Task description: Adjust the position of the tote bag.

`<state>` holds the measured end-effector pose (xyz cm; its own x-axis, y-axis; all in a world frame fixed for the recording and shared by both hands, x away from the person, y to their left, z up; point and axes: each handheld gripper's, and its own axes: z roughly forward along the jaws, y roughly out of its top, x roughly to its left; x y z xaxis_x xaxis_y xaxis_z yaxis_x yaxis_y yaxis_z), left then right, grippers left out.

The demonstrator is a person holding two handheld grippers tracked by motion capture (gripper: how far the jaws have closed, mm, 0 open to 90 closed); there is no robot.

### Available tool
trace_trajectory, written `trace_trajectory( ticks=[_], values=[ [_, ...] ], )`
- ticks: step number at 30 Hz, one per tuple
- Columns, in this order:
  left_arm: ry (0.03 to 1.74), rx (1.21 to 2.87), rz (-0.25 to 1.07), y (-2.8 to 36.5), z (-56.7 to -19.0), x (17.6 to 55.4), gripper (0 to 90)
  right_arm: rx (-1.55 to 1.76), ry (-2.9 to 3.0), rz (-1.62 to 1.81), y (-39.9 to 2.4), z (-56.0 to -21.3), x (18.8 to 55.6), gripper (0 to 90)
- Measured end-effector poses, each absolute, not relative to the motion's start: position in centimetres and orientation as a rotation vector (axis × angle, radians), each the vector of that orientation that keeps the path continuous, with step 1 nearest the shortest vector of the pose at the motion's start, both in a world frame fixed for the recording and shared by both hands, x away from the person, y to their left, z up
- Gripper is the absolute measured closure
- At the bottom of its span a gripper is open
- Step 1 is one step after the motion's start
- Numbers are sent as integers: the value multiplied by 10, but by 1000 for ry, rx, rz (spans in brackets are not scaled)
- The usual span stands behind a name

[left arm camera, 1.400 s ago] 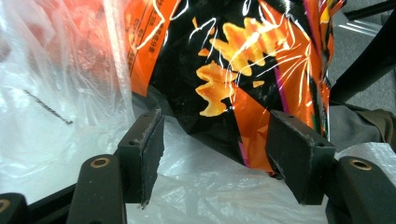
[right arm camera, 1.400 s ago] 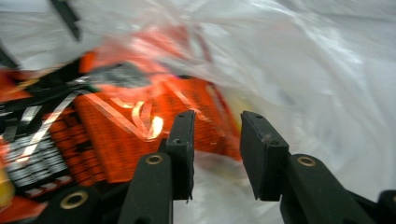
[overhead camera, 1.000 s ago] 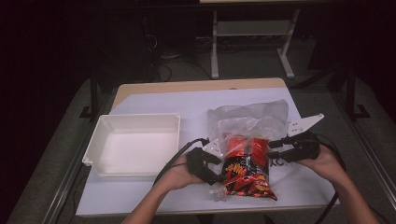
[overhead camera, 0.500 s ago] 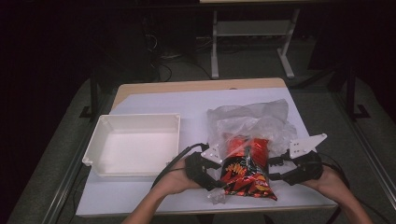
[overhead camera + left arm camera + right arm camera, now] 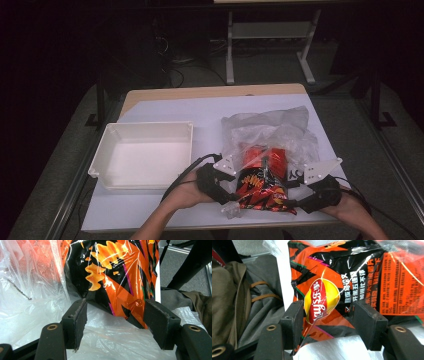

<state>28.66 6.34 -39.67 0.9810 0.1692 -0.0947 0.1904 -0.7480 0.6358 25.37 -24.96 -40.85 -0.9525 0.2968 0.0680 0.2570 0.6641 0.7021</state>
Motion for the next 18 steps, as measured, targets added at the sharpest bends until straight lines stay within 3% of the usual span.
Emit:
trace_trajectory(
  ticks=[8,18],
  values=[
    [251,2422,-34,64,-397,287,353,475,2824,1138,-242,-413,257,463],
    [258,2420,-39,65,-400,286,350,482,2837,1114,-238,-418,259,610]
  ],
)
